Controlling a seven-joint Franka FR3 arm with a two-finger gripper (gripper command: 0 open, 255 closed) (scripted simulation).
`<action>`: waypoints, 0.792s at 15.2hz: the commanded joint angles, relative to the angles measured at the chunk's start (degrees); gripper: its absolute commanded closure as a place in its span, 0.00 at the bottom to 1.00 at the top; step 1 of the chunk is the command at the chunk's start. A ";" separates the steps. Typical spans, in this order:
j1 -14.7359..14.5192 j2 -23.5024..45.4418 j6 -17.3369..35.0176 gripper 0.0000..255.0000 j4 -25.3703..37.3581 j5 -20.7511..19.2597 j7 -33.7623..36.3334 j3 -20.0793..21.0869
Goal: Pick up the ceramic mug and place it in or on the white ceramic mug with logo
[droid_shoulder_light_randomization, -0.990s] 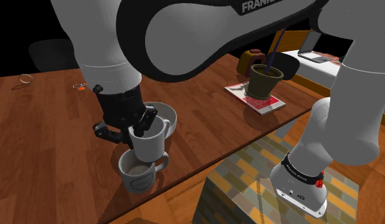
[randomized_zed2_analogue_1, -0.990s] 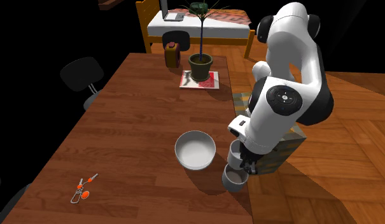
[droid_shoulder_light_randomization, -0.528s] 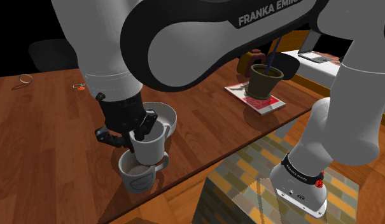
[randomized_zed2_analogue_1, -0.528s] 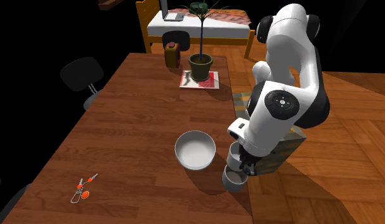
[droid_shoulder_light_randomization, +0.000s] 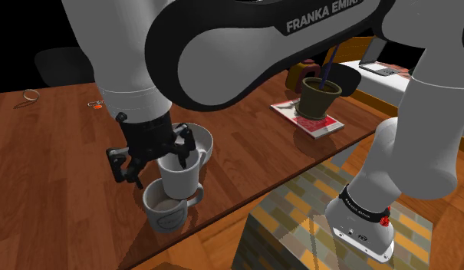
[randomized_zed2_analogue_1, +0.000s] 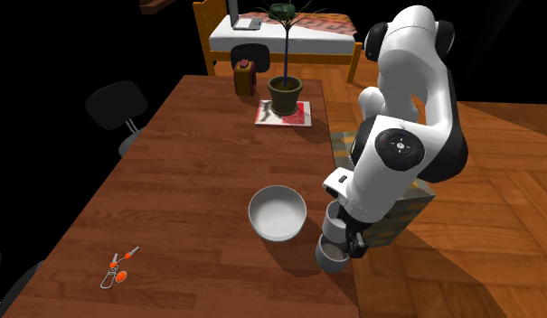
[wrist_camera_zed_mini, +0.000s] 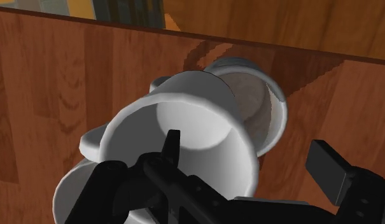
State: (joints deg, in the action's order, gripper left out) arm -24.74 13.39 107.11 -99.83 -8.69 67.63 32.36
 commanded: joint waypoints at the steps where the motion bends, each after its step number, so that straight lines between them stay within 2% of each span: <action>1: -0.07 -0.24 -1.84 0.00 1.64 0.21 -0.14 0.10; 4: -0.42 -0.38 -7.15 0.00 6.85 0.45 -0.37 0.32; 12: -0.42 -0.39 -7.14 0.00 6.83 0.46 -0.37 0.33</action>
